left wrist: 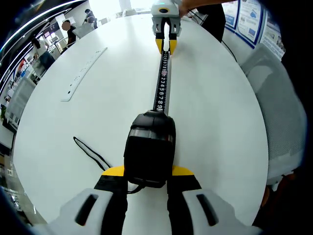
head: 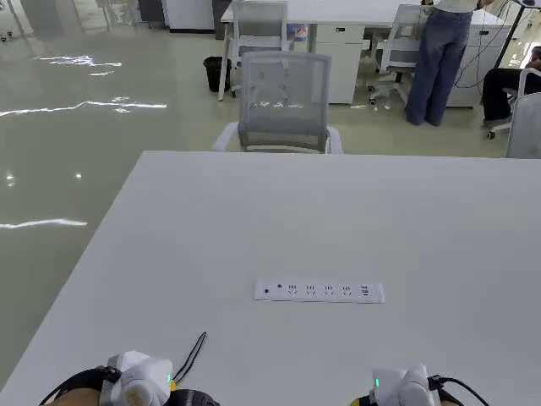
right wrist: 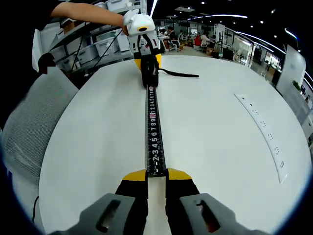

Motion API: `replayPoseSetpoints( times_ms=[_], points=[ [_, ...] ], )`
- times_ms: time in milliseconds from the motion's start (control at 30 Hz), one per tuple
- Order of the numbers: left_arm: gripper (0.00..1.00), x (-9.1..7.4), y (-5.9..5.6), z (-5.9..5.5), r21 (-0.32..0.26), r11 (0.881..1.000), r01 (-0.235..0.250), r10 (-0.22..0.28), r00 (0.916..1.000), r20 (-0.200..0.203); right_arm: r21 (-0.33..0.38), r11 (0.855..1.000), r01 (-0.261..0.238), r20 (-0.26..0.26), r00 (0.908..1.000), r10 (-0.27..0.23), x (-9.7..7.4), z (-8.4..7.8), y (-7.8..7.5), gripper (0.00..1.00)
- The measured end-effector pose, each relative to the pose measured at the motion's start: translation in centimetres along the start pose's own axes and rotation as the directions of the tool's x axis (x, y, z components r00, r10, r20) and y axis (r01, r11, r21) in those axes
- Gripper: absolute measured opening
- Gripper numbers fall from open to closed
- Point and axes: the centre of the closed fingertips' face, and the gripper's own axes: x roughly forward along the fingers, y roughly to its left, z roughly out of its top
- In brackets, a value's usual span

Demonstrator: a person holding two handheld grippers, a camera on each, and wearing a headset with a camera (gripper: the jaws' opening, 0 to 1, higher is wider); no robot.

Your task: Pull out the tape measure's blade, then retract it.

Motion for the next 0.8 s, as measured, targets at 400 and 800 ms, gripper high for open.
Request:
replayPoseSetpoints(
  times_ms=[400,800],
  points=[
    [0.26,0.0,0.0,0.0,0.000,1.000,-0.002,0.002,1.0000,-0.001,0.010,1.000,0.006,-0.003,1.0000,-0.006,-0.8,-0.7,-0.1,0.10],
    [0.27,0.0,0.0,0.1,-0.006,1.000,-0.008,0.008,1.0000,0.002,0.014,1.000,0.016,-0.024,0.9996,-0.016,-1.6,-1.9,-0.1,0.10]
  ],
)
